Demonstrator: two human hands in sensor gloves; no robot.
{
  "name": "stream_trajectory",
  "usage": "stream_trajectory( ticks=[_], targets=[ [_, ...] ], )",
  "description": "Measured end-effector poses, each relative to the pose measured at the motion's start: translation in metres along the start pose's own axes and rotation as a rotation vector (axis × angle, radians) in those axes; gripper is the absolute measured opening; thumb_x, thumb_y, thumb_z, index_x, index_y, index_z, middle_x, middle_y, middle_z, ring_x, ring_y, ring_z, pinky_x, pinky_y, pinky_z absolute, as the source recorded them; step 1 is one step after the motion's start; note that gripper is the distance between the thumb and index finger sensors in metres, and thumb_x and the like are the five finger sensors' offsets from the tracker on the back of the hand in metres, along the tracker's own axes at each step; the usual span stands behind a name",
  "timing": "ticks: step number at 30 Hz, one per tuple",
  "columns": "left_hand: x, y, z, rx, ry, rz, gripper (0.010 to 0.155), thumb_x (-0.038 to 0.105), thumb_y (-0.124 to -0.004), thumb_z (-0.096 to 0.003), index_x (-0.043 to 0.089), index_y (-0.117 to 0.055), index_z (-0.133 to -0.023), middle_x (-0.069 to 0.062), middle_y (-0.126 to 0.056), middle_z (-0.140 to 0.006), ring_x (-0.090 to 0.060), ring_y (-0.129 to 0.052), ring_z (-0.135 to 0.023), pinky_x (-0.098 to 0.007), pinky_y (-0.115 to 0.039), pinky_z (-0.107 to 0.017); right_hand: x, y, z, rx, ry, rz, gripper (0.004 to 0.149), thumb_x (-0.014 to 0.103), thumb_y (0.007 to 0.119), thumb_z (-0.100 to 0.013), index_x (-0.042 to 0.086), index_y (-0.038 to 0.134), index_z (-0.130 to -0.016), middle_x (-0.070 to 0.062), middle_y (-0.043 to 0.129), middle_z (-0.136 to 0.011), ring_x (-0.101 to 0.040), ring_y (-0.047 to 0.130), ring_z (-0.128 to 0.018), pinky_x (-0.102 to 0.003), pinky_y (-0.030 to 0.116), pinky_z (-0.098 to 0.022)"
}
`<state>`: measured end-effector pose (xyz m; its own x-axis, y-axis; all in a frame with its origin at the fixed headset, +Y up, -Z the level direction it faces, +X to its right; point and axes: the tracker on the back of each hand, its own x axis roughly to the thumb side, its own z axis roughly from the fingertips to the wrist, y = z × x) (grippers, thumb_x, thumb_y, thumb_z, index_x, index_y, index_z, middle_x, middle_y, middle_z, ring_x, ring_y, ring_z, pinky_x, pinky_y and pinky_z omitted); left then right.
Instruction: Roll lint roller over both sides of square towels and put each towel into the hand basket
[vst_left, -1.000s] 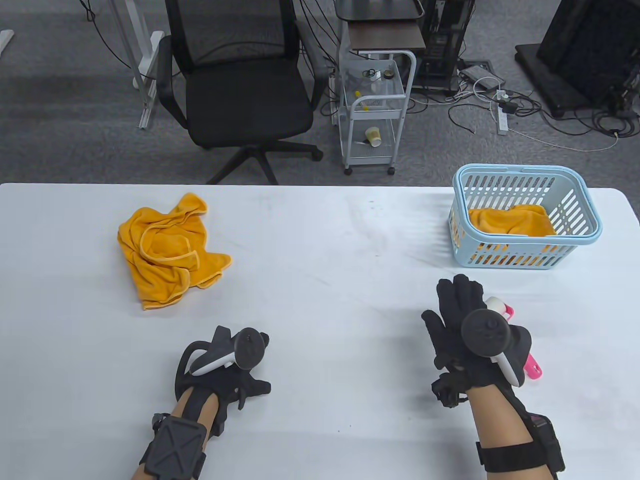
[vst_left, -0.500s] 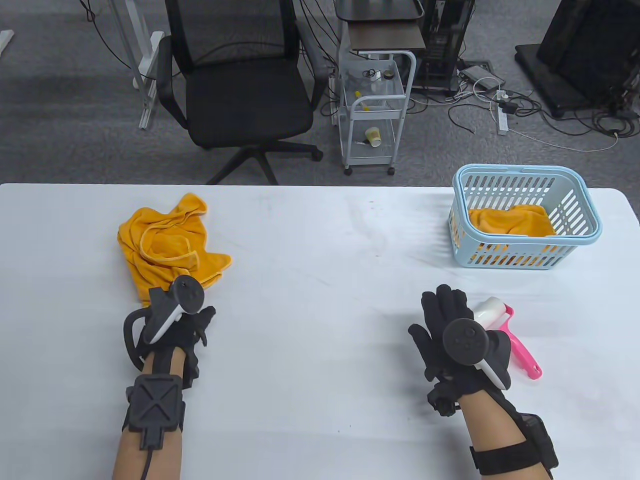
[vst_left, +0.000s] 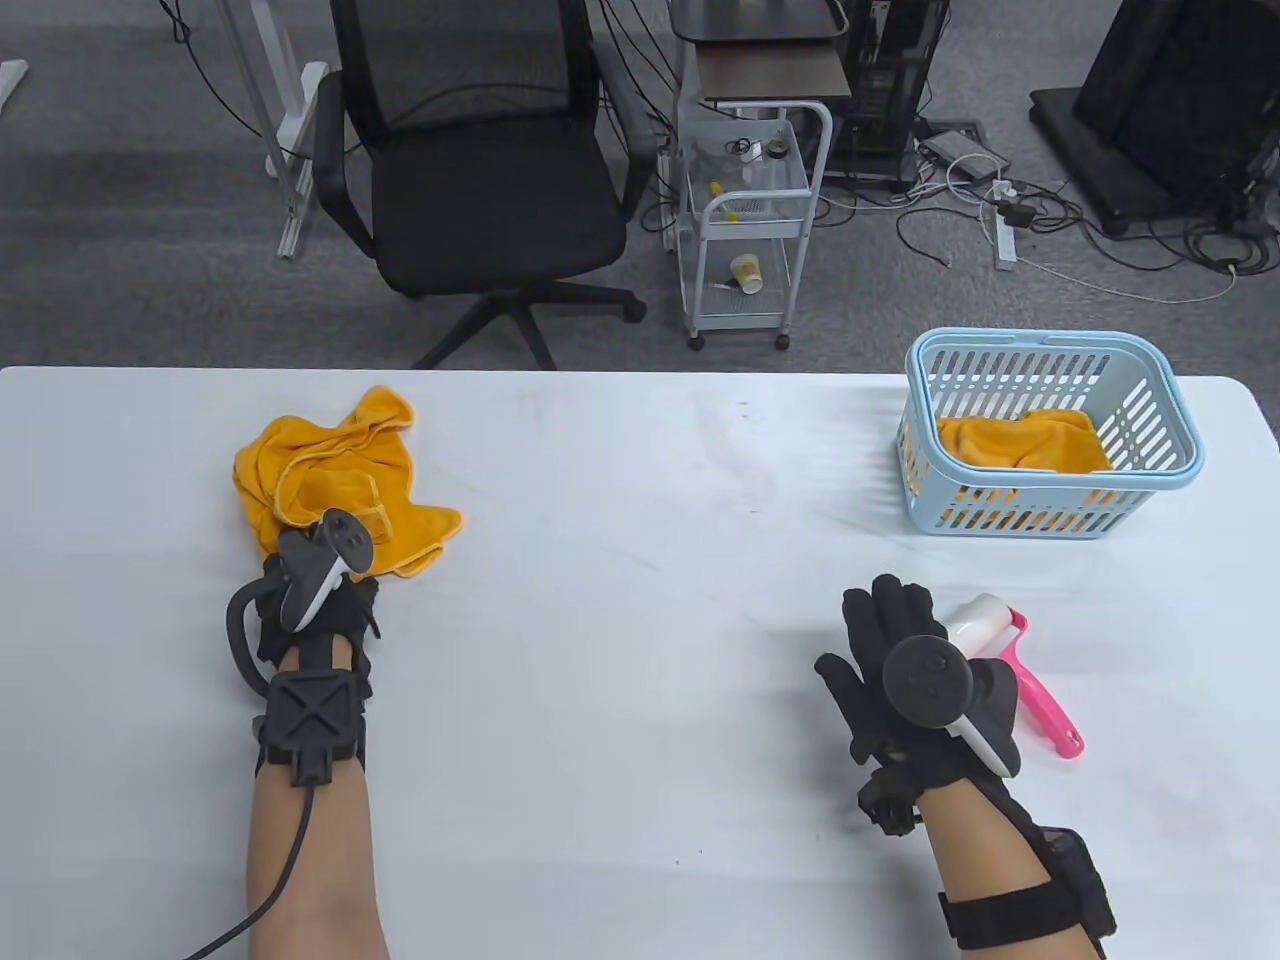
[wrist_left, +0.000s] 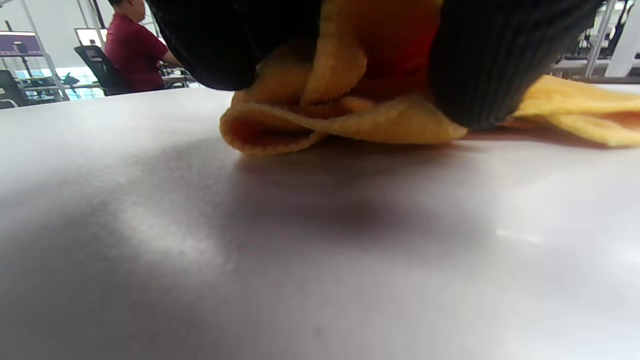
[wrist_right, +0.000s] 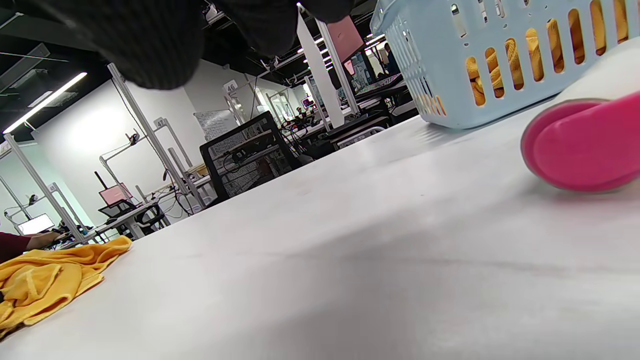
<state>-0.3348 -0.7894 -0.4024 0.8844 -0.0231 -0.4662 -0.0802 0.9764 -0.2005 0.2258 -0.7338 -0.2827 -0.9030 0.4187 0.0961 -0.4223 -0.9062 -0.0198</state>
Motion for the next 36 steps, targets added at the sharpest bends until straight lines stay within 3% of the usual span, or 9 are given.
stream_trajectory(
  ticks=[5, 10, 15, 20, 24, 26, 29, 32, 36],
  targets=[
    [-0.007, 0.011, -0.001, 0.049, -0.008, -0.008, 0.044, 0.041, -0.08, -0.0516, 0.038, -0.073, -0.095, 0.0, -0.063, -0.114, -0.032, -0.079, -0.099, -0.049, -0.074, -0.071, -0.001, 0.003, -0.001, 0.02, 0.006, 0.005, 0.073, 0.051, 0.071, -0.054, 0.014, 0.047, -0.111, -0.016, 0.029, -0.115, -0.045, 0.021, -0.102, -0.064, 0.04, -0.069],
    [-0.024, 0.041, 0.01, 0.112, -0.013, 0.148, 0.038, 0.041, -0.077, -0.0526, 0.04, -0.078, -0.091, 0.001, -0.071, -0.111, -0.032, -0.082, -0.098, -0.053, -0.072, -0.071, 0.0, 0.003, -0.001, 0.033, 0.009, -0.001, 0.073, 0.051, 0.071, -0.054, 0.014, 0.047, -0.111, -0.017, 0.029, -0.115, -0.046, 0.021, -0.102, -0.064, 0.039, -0.069],
    [-0.026, 0.109, 0.039, 0.239, -0.115, 0.409, 0.038, 0.04, -0.067, -0.0554, 0.045, -0.063, -0.093, 0.001, -0.071, -0.108, -0.032, -0.082, -0.096, -0.055, -0.071, -0.072, 0.002, 0.005, 0.0, 0.044, -0.002, 0.004, 0.072, 0.051, 0.071, -0.054, 0.014, 0.048, -0.111, -0.017, 0.029, -0.115, -0.046, 0.022, -0.102, -0.064, 0.04, -0.069],
    [-0.005, 0.191, 0.088, 0.389, -0.291, 0.593, 0.039, 0.04, -0.068, -0.0561, 0.045, -0.061, -0.094, 0.006, -0.077, -0.1, -0.027, -0.086, -0.089, -0.055, -0.071, -0.071, 0.004, 0.005, 0.0, 0.044, -0.014, -0.004, 0.072, 0.051, 0.071, -0.054, 0.014, 0.048, -0.111, -0.017, 0.029, -0.115, -0.046, 0.022, -0.102, -0.065, 0.04, -0.069],
    [0.029, 0.221, 0.132, 0.411, -0.498, 0.662, 0.038, 0.038, -0.073, -0.0557, 0.044, -0.067, -0.093, 0.006, -0.082, -0.096, -0.028, -0.088, -0.086, -0.056, -0.071, -0.071, 0.005, 0.003, 0.001, 0.029, -0.028, -0.008, 0.073, 0.052, 0.072, -0.053, 0.015, 0.046, -0.112, -0.017, 0.029, -0.115, -0.046, 0.021, -0.102, -0.065, 0.04, -0.069],
    [0.053, 0.222, 0.155, 0.395, -0.618, 0.611, 0.039, 0.038, -0.077, -0.0545, 0.043, -0.072, -0.093, 0.005, -0.085, -0.094, -0.027, -0.092, -0.083, -0.057, -0.072, -0.07, 0.008, 0.001, 0.003, 0.01, -0.053, -0.03, 0.075, 0.053, 0.072, -0.053, 0.016, 0.044, -0.112, -0.017, 0.028, -0.115, -0.046, 0.021, -0.102, -0.065, 0.04, -0.069],
    [0.099, 0.198, 0.195, 0.324, -0.784, 0.488, 0.042, 0.038, -0.079, -0.0535, 0.039, -0.073, -0.095, 0.005, -0.09, -0.091, -0.027, -0.096, -0.08, -0.057, -0.074, -0.068, 0.017, -0.003, 0.009, -0.022, -0.123, -0.077, 0.076, 0.054, 0.074, -0.052, 0.022, 0.041, -0.112, -0.016, 0.027, -0.115, -0.046, 0.021, -0.103, -0.066, 0.04, -0.069],
    [0.139, 0.154, 0.231, 0.291, -0.87, 0.348, 0.048, 0.037, -0.082, -0.0516, 0.037, -0.067, -0.097, 0.007, -0.094, -0.086, -0.025, -0.101, -0.077, -0.056, -0.078, -0.066, 0.031, -0.005, 0.017, -0.05, -0.221, -0.134, 0.082, 0.059, 0.076, -0.049, 0.024, 0.038, -0.113, -0.015, 0.027, -0.116, -0.046, 0.021, -0.104, -0.066, 0.04, -0.07],
    [0.176, 0.098, 0.263, 0.201, -0.96, 0.222, 0.046, 0.04, -0.085, -0.0487, 0.037, -0.068, -0.091, 0.01, -0.098, -0.078, -0.022, -0.106, -0.07, -0.053, -0.083, -0.063, 0.053, 0.003, 0.029, -0.039, -0.363, -0.091, 0.091, 0.063, 0.082, -0.043, 0.025, 0.038, -0.113, -0.015, 0.028, -0.117, -0.046, 0.024, -0.106, -0.068, 0.042, -0.071]
  ],
)
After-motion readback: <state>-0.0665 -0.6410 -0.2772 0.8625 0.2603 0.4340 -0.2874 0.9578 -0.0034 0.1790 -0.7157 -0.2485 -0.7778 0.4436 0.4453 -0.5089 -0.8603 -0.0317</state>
